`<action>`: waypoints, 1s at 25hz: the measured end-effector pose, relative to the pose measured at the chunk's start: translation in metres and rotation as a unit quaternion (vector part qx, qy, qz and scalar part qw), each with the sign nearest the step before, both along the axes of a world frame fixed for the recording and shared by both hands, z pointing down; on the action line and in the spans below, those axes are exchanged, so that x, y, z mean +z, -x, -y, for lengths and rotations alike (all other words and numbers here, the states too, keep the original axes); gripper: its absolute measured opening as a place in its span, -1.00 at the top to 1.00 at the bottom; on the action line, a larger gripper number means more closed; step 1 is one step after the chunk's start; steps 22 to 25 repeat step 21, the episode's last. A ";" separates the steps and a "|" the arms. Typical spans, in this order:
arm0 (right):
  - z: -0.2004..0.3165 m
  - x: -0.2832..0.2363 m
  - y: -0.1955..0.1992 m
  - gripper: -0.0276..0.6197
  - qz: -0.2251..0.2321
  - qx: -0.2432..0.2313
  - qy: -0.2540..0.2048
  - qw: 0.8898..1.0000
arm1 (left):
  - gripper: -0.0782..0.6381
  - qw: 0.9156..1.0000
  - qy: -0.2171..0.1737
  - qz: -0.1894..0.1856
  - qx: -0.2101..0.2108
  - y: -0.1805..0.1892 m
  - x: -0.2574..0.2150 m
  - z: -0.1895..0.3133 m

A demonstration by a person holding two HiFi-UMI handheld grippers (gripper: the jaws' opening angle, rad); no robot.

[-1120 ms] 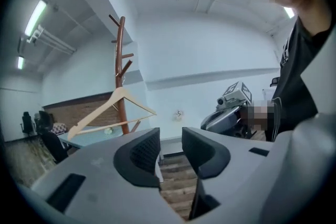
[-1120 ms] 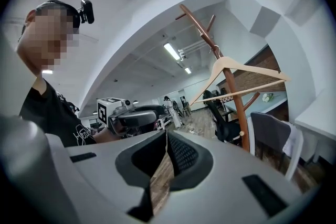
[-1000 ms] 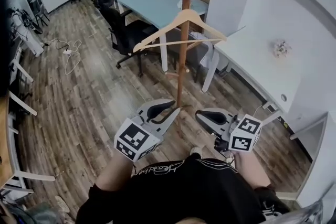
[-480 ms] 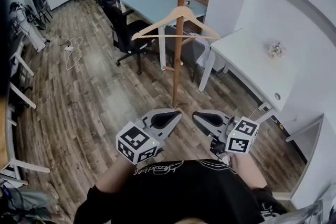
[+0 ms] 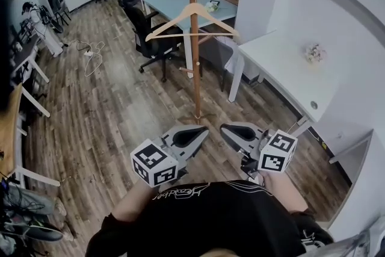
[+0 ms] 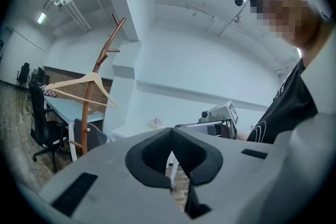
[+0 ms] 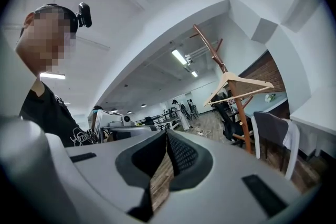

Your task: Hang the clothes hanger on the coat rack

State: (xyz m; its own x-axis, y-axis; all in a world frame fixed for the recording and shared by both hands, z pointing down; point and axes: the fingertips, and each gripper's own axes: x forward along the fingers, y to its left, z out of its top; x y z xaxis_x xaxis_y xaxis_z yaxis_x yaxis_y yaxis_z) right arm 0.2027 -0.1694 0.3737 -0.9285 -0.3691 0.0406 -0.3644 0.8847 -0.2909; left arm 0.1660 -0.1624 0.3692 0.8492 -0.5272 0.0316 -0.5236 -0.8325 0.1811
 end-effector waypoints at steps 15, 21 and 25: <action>-0.028 -0.001 -0.056 0.79 0.021 -0.024 -0.007 0.999 | 0.76 0.999 0.007 0.003 -0.034 -0.054 0.004 -0.029; -0.030 0.000 -0.064 0.79 0.024 -0.029 -0.012 0.999 | 0.76 0.999 0.006 0.006 -0.044 -0.060 0.007 -0.030; -0.030 0.000 -0.064 0.79 0.024 -0.029 -0.012 0.999 | 0.76 0.999 0.006 0.006 -0.044 -0.060 0.007 -0.030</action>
